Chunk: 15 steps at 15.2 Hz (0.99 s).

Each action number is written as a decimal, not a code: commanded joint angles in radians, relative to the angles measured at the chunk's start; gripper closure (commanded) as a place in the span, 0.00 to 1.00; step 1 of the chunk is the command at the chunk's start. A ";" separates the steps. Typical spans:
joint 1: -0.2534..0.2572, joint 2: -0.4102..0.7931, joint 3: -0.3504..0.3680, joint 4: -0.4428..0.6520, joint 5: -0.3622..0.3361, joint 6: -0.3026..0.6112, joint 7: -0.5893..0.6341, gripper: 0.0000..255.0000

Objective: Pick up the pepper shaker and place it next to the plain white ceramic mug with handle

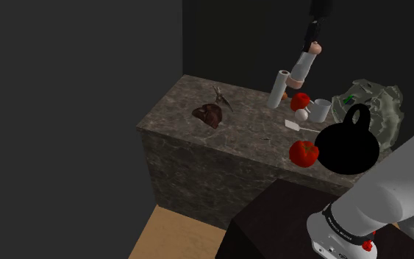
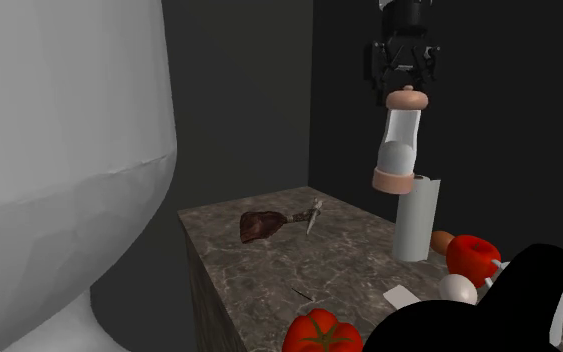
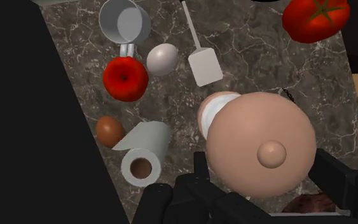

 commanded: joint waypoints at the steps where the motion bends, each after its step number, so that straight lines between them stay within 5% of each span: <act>1: -0.027 0.039 -0.027 0.039 0.008 0.002 -0.055 1.00; 9: -0.156 0.231 -0.111 0.238 0.073 -0.005 -0.256 1.00; 15: -0.300 0.445 -0.144 0.508 0.159 -0.067 -0.391 1.00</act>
